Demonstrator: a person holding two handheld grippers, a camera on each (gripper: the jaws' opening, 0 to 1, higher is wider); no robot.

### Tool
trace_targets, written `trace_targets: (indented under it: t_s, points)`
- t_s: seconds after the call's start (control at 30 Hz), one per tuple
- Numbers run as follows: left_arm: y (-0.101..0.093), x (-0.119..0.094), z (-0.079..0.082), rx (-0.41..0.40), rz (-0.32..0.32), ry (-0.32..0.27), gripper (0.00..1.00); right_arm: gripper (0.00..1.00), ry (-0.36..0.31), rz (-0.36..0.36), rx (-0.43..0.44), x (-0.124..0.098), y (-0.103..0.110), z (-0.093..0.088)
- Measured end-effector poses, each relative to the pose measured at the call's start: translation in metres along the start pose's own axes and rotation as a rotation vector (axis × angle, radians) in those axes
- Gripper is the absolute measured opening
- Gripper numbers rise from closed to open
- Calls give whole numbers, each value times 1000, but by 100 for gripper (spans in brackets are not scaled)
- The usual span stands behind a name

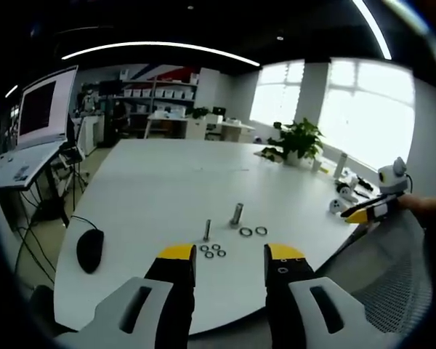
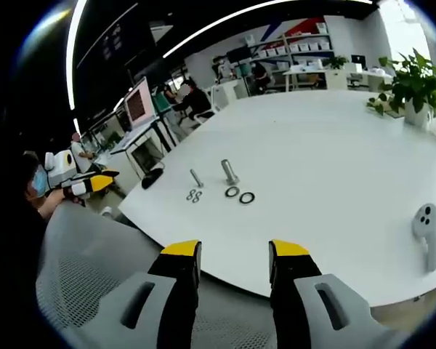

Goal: Place the washer onto the threaded stud by aligning its center hole with the stud, sliding it down to the base, and recovering from edge contact or off-axis alignment until the washer reaches the visible bottom stop.

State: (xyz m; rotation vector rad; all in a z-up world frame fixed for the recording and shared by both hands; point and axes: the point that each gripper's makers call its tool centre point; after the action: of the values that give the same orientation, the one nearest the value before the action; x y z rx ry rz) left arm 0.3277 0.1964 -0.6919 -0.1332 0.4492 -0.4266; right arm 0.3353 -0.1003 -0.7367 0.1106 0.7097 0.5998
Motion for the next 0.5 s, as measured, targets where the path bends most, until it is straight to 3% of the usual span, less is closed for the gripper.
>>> trace_targets:
  t_s: [0.5]
  points:
    - [-2, 0, -4, 6, -13, 25, 31, 38, 16, 5, -4, 1, 4, -2]
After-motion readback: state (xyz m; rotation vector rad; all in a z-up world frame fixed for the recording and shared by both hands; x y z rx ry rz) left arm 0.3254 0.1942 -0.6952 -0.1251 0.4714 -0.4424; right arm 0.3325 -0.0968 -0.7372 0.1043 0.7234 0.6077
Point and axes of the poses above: the point that each gripper's makers call its tool centre point, and the gripper's own axes: x roughly forward along the fingers, y roughly to its left, z roughly out of its top, and after that the axes turned 1 degree about -x, right-handed
